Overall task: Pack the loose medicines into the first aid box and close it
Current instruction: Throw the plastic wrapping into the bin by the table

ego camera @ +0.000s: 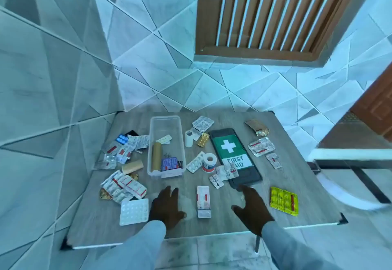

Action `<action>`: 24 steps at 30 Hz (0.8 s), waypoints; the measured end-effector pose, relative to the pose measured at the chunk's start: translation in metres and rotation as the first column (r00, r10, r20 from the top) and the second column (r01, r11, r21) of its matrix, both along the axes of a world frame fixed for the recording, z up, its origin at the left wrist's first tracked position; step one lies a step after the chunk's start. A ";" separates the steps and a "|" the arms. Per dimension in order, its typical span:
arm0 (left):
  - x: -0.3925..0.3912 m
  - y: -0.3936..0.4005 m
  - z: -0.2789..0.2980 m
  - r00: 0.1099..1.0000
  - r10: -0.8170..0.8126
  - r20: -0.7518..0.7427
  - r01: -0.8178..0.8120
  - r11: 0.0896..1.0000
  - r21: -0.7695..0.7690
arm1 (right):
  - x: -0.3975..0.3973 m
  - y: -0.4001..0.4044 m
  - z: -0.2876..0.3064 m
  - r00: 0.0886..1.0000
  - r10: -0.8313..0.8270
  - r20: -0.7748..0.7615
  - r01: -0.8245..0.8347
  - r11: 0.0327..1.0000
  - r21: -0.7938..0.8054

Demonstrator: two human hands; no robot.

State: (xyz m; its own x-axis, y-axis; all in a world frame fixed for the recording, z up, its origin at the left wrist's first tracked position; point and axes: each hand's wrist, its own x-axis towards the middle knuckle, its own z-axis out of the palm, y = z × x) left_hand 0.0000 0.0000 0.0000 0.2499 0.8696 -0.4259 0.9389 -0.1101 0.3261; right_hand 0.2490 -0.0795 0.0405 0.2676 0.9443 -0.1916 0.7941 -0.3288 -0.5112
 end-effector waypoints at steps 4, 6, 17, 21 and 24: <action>-0.002 0.011 -0.020 0.997 -0.006 -0.072 0.013 0.995 0.100 | 0.011 0.006 -0.019 0.995 -0.093 -0.029 0.089 0.990 -0.111; 0.001 0.013 -0.021 0.999 -0.008 -0.052 0.017 0.985 0.170 | 0.023 0.010 -0.029 0.987 -0.156 -0.032 0.150 0.977 -0.150; 0.018 0.013 0.029 0.966 0.107 0.234 -0.202 0.879 0.432 | 0.082 0.042 -0.063 0.988 -0.075 0.132 0.101 0.974 -0.204; 0.066 0.005 0.048 0.954 0.058 0.295 -0.202 0.849 0.487 | 0.097 0.053 -0.070 0.989 0.018 0.144 0.013 0.977 -0.212; 0.112 -0.002 0.059 0.867 0.196 0.458 -0.384 0.848 0.365 | 0.110 0.056 -0.075 0.988 0.071 0.136 -0.041 0.977 -0.208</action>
State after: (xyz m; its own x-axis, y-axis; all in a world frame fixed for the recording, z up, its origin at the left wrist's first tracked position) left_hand 0.1125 -0.0020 0.0592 0.0174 0.9961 0.0860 0.7532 -0.0696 0.6541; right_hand 0.3593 -0.0237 -0.0349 0.2539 0.9034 -0.3456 0.8738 -0.3675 -0.3184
